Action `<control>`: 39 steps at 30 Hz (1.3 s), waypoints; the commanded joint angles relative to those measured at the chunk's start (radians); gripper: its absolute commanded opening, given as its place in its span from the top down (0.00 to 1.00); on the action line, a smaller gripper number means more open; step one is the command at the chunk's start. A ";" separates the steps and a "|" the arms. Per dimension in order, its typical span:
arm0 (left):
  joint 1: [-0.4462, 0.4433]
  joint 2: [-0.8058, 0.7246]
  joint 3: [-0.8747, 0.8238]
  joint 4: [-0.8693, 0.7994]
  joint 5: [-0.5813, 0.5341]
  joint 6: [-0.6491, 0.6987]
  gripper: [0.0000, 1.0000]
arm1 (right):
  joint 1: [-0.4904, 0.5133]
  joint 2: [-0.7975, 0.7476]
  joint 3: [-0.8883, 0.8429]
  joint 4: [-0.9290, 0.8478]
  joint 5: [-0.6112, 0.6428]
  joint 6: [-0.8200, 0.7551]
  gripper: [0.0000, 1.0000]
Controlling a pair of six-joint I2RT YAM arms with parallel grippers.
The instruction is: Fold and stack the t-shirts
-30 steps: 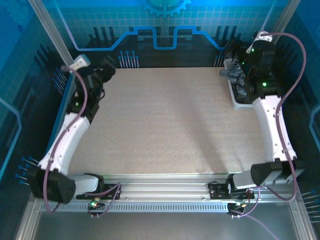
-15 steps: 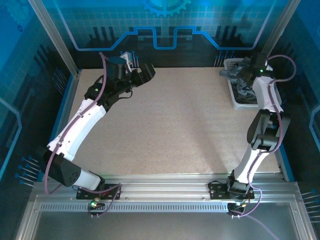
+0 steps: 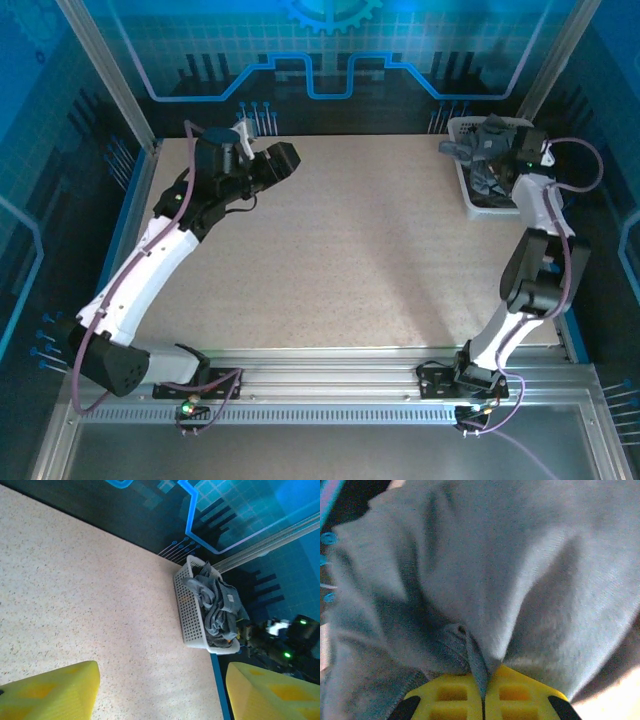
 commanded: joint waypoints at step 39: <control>0.111 -0.117 -0.298 -0.432 -0.138 -0.068 0.31 | 0.876 -0.012 0.006 -0.218 -0.282 -0.319 0.40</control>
